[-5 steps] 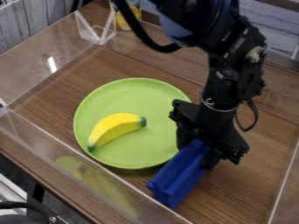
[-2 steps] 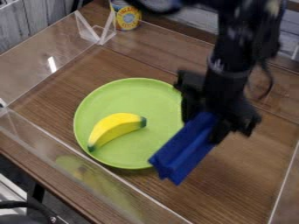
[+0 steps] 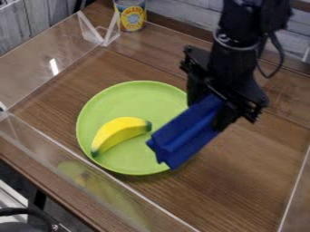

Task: Put the blue object in the green plate

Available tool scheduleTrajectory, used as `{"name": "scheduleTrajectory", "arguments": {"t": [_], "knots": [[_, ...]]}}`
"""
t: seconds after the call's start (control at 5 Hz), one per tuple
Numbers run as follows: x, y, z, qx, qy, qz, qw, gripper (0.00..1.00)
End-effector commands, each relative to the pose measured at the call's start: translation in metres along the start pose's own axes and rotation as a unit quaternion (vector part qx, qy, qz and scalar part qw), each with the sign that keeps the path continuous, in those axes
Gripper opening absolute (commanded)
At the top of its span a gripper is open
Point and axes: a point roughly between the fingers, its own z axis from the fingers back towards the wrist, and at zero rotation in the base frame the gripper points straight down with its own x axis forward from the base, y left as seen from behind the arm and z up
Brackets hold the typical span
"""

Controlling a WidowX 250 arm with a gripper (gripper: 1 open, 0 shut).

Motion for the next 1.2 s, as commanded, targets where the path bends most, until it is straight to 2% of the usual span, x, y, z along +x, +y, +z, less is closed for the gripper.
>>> {"name": "scheduleTrajectory", "arguments": {"t": [0.0, 0.2, 0.4, 0.8, 1.0], "knots": [[0.003, 0.002, 0.004, -0.015, -0.039, -0.014, 0.9990, 0.00], [0.005, 0.007, 0.003, -0.029, -0.050, -0.029, 0.9979, 0.00], [0.012, 0.001, 0.002, -0.035, -0.058, -0.046, 0.9967, 0.00], [0.017, 0.015, 0.003, -0.045, -0.077, -0.087, 0.9922, 0.00], [0.018, 0.006, 0.006, -0.045, -0.083, -0.051, 0.9942, 0.00]]}}
